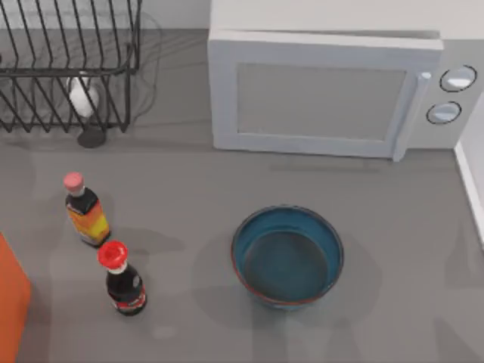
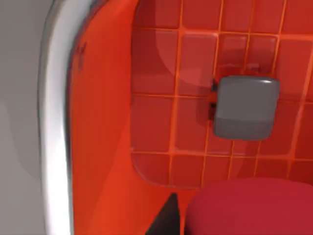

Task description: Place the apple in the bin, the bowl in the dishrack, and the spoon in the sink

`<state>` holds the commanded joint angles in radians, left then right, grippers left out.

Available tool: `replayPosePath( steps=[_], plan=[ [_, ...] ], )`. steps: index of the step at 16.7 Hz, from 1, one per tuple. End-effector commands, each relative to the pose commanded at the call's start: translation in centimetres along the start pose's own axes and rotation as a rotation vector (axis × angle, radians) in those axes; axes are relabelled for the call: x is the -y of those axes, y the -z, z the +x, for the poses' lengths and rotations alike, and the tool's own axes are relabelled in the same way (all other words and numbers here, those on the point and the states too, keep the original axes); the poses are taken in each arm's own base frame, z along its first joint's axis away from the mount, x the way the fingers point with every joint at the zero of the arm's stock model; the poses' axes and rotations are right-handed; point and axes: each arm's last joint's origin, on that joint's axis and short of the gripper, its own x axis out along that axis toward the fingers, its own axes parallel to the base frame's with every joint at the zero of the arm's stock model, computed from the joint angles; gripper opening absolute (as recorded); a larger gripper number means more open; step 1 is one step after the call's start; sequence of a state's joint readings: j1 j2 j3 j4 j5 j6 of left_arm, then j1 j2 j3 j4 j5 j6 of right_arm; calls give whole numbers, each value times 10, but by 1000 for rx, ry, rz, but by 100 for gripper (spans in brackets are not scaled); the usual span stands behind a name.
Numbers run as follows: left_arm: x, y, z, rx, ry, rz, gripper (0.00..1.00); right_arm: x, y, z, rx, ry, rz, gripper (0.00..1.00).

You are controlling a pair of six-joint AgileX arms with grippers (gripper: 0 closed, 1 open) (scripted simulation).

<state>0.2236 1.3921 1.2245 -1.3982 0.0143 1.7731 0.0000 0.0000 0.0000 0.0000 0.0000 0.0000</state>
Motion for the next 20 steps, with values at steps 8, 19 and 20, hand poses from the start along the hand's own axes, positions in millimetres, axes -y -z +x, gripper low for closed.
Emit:
replayPosePath(
  steps=[8, 19, 20],
  plan=[
    [26, 15, 4, 7, 2, 36, 0, 0, 0, 0, 0, 0, 0, 100],
    [25, 16, 73, 7, 1, 35, 0, 0, 0, 0, 0, 0, 0, 100],
    [25, 16, 74, 7, 2, 36, 0, 0, 0, 0, 0, 0, 0, 100]
  ],
)
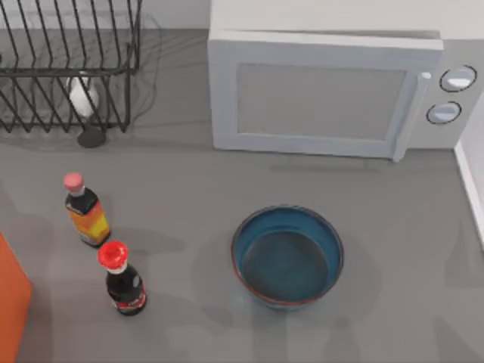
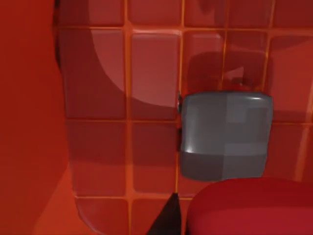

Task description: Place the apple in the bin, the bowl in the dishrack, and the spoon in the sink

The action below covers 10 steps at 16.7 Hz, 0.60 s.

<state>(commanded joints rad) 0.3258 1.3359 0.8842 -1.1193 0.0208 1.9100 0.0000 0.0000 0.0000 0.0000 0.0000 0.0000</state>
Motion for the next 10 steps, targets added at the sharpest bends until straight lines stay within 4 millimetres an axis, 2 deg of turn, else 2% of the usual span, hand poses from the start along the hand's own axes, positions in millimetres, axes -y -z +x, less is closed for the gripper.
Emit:
replayPosePath(
  steps=[3, 10],
  plan=[
    [0, 0, 0, 0, 0, 0, 0, 0, 0, 0, 0, 0, 0, 100],
    [0, 0, 0, 0, 0, 0, 53, 0, 0, 0, 0, 0, 0, 100]
  ],
)
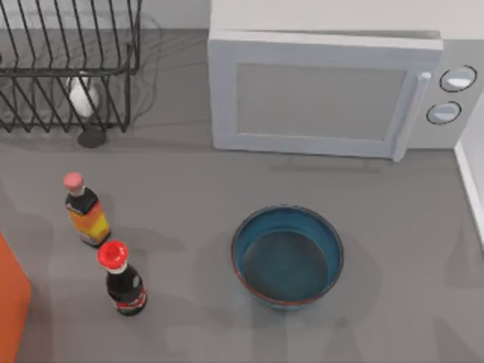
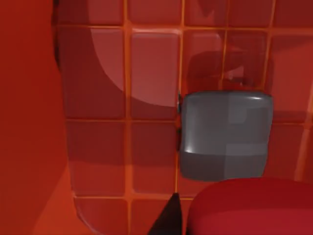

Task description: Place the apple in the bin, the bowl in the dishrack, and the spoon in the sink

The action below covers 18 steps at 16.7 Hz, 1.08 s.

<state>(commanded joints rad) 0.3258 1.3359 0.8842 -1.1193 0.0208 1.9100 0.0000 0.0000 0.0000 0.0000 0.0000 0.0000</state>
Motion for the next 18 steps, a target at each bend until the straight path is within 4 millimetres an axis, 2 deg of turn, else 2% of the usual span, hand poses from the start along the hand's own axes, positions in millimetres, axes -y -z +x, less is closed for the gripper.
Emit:
replayPosePath(
  steps=[6, 16, 18],
  plan=[
    [0, 0, 0, 0, 0, 0, 98, 0, 0, 0, 0, 0, 0, 100],
    [0, 0, 0, 0, -1, 1, 100, 0, 0, 0, 0, 0, 0, 100],
    [5, -1, 4, 1, 9, -35, 100, 0, 0, 0, 0, 0, 0, 100]
  ],
)
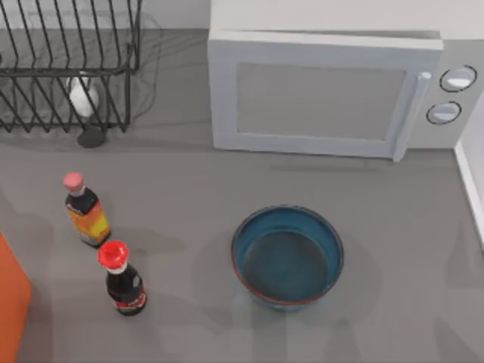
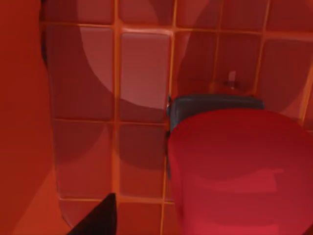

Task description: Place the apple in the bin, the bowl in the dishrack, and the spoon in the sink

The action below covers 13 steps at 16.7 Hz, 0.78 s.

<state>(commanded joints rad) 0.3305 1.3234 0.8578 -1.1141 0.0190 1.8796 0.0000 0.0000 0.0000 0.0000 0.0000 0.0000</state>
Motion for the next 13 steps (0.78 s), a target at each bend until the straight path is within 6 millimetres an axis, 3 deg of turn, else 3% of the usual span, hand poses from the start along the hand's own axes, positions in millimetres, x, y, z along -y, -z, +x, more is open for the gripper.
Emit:
replayPosePath(
  steps=[5, 9, 13],
  plan=[
    [27, -15, 22, -7, -65, -217, 100, 0, 0, 0, 0, 0, 0, 100],
    [44, -31, 27, 19, -327, -409, 100, 0, 0, 0, 0, 0, 0, 100],
    [56, -44, 28, 158, -565, -689, 100, 0, 0, 0, 0, 0, 0, 100]
  ],
)
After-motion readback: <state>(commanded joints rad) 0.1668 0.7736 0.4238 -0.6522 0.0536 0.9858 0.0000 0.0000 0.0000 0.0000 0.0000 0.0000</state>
